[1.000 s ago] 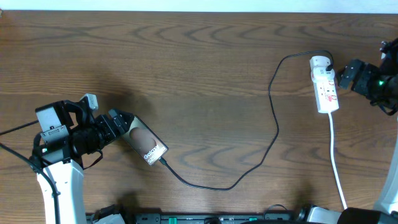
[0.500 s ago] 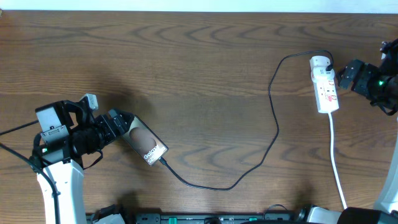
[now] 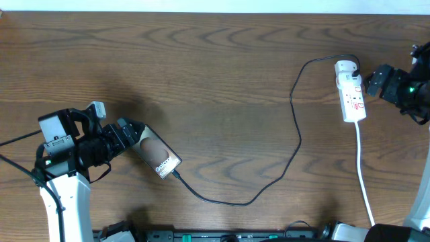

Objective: Plug charger to phone and switch on socket

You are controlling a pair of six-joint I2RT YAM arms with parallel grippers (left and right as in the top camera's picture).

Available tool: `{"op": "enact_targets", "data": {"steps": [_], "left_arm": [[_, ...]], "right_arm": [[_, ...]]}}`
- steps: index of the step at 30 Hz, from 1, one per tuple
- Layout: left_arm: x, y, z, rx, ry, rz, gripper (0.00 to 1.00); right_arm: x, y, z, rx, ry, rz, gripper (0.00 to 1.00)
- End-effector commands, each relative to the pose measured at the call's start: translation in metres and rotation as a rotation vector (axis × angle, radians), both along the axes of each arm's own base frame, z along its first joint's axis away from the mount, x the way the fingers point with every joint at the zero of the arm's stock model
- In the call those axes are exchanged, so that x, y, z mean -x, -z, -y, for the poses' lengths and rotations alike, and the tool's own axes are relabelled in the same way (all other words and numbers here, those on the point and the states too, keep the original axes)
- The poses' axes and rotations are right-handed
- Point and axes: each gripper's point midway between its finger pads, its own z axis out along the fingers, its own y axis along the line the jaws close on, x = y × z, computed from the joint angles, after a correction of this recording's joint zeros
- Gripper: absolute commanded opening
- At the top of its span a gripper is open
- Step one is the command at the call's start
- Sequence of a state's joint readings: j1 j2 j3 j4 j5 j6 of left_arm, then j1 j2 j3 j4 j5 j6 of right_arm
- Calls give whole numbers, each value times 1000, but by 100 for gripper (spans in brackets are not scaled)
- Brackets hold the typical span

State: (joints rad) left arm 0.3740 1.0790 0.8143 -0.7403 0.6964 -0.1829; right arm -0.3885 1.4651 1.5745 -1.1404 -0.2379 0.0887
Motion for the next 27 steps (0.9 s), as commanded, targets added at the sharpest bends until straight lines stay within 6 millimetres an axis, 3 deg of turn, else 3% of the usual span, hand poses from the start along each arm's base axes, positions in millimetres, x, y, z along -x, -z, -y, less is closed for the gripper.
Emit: {"op": "enact_targets", "data": {"steps": [1, 8, 15, 20, 27], "left_arm": [[-2, -10, -1, -24, 1, 28, 87], [6, -17, 17, -150, 66, 107, 87], [1, -52, 47, -438, 108, 532, 87], [20, -84, 32, -490, -37, 887, 87], [30, -83, 4, -604, -169, 1077, 87]], "right_arm": [[1, -2, 1, -1, 14, 4, 99], [1, -2, 1, -1, 14, 4, 99], [1, -2, 1, -1, 14, 4, 99], [1, -2, 1, -1, 14, 4, 99], [1, -2, 1, -1, 14, 4, 99]]}}
